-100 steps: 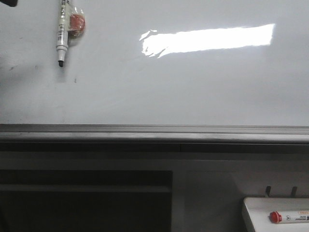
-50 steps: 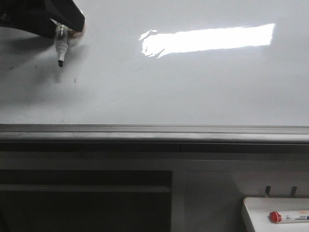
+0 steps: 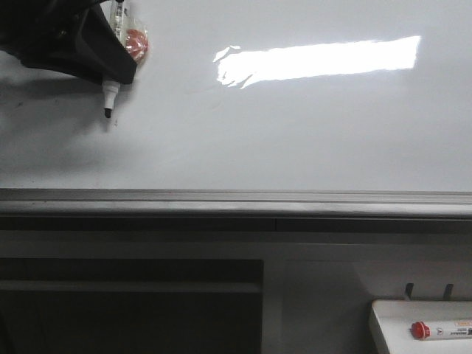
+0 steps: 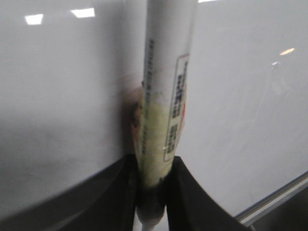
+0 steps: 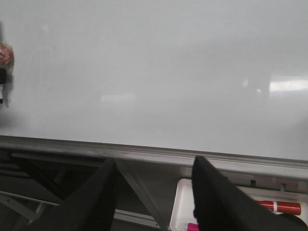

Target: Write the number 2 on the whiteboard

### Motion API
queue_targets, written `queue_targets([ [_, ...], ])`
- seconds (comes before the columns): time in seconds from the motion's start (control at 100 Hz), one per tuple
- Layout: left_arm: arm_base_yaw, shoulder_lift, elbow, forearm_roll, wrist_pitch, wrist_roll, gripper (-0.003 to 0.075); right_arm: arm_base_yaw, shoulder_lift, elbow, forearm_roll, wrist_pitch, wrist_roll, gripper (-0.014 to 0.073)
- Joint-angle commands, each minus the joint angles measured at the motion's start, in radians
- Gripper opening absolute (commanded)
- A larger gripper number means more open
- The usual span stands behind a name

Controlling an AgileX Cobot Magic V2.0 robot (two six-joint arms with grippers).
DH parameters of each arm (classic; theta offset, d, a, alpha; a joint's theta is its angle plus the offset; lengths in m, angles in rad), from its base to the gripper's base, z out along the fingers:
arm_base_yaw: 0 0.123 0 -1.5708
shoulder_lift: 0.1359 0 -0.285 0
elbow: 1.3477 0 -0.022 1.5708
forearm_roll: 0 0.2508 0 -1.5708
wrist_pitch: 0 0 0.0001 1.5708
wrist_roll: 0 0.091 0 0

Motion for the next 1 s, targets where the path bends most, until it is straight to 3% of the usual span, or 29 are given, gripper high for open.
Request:
queue_targets([
  [0.0, -0.022, -0.056, -0.024, -0.009, 0.007, 0.015, -0.0020, 0.023, 0.017, -0.054, 0.028, -0.073, -0.097, 0.0317],
  [0.11, -0.071, -0.139, -0.024, -0.009, 0.083, 0.134, -0.0020, 0.076, 0.042, -0.099, 0.155, -0.086, -0.293, 0.0317],
  [0.25, -0.174, -0.254, -0.024, 0.028, 0.234, 0.411, -0.0020, 0.181, 0.149, -0.203, 0.312, -0.064, -0.572, 0.0317],
  [0.43, -0.293, -0.355, -0.024, 0.231, 0.347, 0.519, -0.0020, 0.398, 0.318, -0.332, 0.332, -0.074, -0.779, 0.0321],
  [0.54, -0.339, -0.391, -0.024, 0.325, 0.347, 0.519, -0.0020, 0.541, 0.431, -0.384, 0.330, -0.082, -0.824, 0.0351],
  [0.72, -0.359, -0.404, -0.024, 0.331, 0.362, 0.519, -0.0020, 0.712, 0.634, -0.469, 0.316, -0.193, -0.840, 0.0371],
  [0.99, -0.359, -0.404, -0.024, 0.323, 0.385, 0.519, -0.0020, 0.758, 0.841, -0.579, 0.316, -0.202, -0.840, 0.0370],
])
